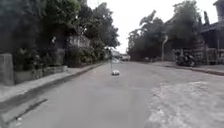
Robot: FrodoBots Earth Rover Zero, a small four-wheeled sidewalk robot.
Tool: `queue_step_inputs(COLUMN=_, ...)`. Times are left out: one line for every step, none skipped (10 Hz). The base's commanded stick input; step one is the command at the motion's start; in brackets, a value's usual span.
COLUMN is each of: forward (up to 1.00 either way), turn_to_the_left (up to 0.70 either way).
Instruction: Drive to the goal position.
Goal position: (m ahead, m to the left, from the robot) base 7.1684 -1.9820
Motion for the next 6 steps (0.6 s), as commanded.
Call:
queue_step_inputs(forward=1.0, turn_to_the_left=0.0)
queue_step_inputs(forward=1.0, turn_to_the_left=0.0)
queue_step_inputs(forward=1.0, turn_to_the_left=0.0)
queue_step_inputs(forward=1.0, turn_to_the_left=0.0)
queue_step_inputs(forward=1.0, turn_to_the_left=0.0)
queue_step_inputs(forward=1.0, turn_to_the_left=-0.22)
